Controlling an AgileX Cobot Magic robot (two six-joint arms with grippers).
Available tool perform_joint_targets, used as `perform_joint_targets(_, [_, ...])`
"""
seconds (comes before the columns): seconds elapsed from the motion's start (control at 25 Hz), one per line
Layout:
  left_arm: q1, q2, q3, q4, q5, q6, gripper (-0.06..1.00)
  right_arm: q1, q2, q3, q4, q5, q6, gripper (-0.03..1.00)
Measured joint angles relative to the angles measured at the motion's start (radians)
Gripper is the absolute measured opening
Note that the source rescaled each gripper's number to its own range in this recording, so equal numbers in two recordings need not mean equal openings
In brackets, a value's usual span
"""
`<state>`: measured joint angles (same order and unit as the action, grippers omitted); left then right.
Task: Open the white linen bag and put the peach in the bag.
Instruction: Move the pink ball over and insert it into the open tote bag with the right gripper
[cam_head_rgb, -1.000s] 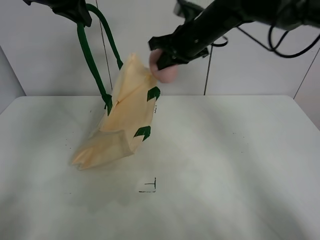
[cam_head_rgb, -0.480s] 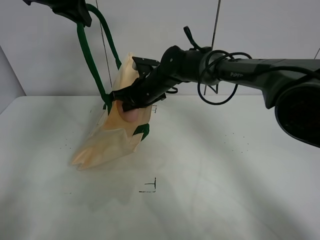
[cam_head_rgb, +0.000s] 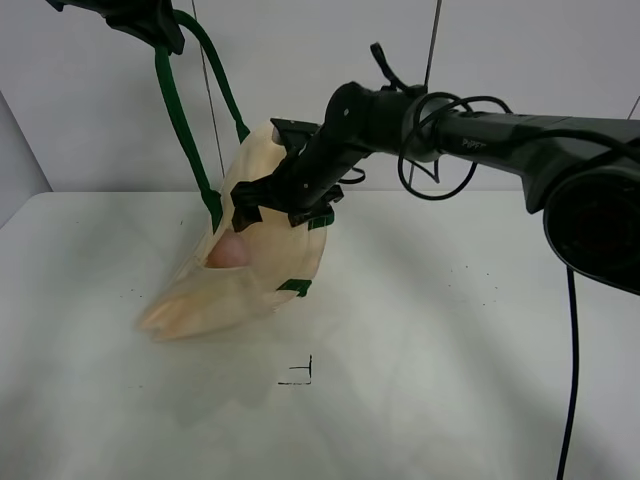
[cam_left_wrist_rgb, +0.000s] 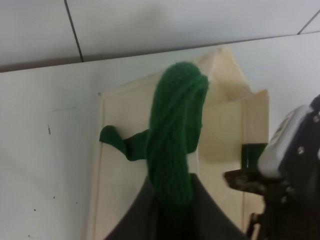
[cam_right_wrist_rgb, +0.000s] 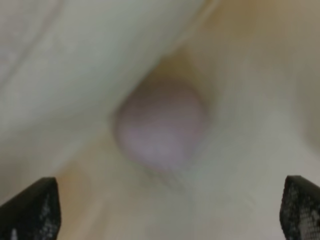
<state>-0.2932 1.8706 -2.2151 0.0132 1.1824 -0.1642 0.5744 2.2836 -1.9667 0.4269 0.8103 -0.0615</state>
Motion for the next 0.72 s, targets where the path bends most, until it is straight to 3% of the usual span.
perform_joint_targets(0.12, [0.0,0.0,0.0,0.0,0.0,0.0,0.0,-0.038,0.0,-0.115,-0.178,0.208,0.121,0.97])
perform_joint_targets(0.28, [0.0,0.0,0.0,0.0,0.0,0.0,0.0,-0.103,-0.006,-0.201,-0.35,0.373,0.174,0.97])
perform_joint_targets(0.72, [0.0,0.0,0.0,0.0,0.0,0.0,0.0,-0.439,-0.009,-0.208,-0.427,0.401,0.159,0.97])
